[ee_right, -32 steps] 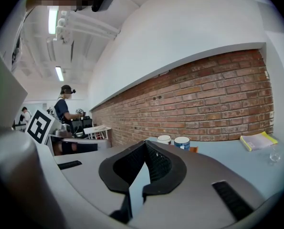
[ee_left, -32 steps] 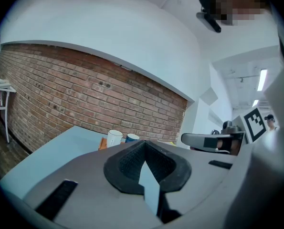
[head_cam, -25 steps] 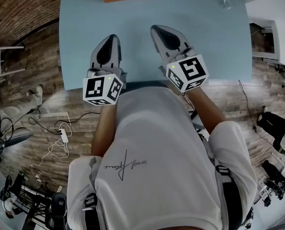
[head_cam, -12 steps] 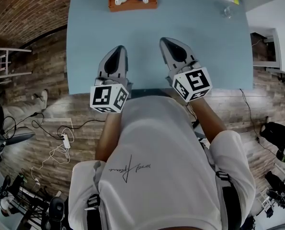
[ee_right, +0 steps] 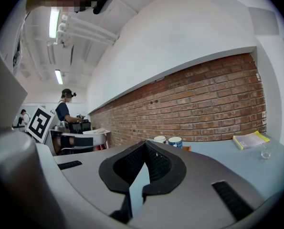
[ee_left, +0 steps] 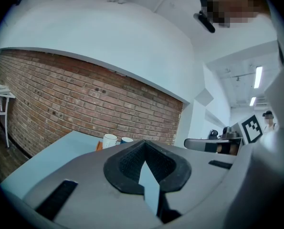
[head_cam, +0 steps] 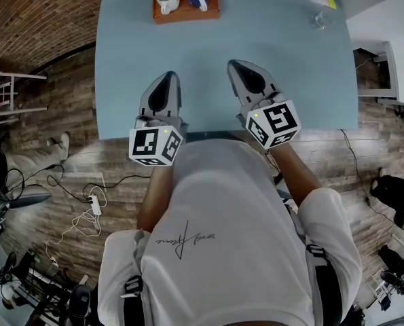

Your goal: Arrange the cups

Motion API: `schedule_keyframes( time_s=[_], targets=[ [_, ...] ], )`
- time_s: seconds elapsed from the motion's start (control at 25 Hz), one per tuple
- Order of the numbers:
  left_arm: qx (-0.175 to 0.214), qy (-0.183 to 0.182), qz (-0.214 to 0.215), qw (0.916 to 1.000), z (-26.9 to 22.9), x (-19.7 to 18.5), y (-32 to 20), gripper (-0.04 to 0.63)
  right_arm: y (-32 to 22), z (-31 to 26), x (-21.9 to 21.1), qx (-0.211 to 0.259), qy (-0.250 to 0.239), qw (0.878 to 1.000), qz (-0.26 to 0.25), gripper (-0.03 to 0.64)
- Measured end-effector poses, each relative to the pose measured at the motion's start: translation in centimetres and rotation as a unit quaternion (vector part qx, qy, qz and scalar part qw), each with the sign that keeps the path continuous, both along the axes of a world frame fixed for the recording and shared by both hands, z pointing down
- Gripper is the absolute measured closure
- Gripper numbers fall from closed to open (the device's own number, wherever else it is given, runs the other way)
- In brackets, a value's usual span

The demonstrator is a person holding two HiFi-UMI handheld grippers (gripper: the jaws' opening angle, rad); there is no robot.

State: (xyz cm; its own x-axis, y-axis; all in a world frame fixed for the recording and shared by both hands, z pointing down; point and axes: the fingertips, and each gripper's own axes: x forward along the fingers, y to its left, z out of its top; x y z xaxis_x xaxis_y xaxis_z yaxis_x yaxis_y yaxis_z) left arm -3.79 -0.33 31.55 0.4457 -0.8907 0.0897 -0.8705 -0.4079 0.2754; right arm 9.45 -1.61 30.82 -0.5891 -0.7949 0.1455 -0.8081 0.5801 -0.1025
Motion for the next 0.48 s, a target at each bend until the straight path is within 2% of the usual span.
schedule_keyframes(
  time_s=[0.48],
  targets=[
    [0.002, -0.013, 0.005, 0.9999, -0.2, -0.23, 0.24, 0.586, 0.29, 0.16, -0.86, -0.004, 0.004, 1.0, -0.007, 0.598]
  ],
)
